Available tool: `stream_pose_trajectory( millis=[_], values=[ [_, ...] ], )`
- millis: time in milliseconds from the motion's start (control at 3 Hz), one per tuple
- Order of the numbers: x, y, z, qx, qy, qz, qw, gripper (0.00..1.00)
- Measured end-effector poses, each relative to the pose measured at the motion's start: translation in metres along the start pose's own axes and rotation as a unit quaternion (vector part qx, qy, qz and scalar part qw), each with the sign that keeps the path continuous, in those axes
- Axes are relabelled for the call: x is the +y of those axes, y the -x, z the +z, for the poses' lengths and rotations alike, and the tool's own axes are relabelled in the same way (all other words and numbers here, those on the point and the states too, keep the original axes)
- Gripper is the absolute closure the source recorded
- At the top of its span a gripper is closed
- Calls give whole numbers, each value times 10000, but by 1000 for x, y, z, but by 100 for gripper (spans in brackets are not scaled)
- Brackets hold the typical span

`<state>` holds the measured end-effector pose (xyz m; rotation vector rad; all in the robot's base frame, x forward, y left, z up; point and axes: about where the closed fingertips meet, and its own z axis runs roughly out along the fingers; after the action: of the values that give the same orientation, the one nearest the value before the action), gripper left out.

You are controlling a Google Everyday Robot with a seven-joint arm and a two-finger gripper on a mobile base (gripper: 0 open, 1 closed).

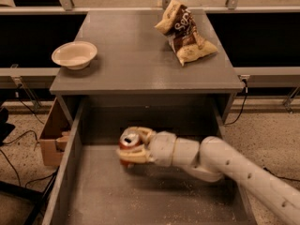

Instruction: Place coke can into top drawer

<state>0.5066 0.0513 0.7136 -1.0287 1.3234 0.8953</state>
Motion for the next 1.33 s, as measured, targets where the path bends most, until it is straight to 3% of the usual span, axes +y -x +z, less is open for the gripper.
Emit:
stream_pose_trajectory(
  millis=[333, 667, 1333],
  values=[
    [22, -33, 18, -49, 214, 210, 9995, 100],
    [23, -32, 19, -62, 226, 218, 9995, 82],
    [25, -31, 22, -70, 258, 215, 9994, 36]
  ],
)
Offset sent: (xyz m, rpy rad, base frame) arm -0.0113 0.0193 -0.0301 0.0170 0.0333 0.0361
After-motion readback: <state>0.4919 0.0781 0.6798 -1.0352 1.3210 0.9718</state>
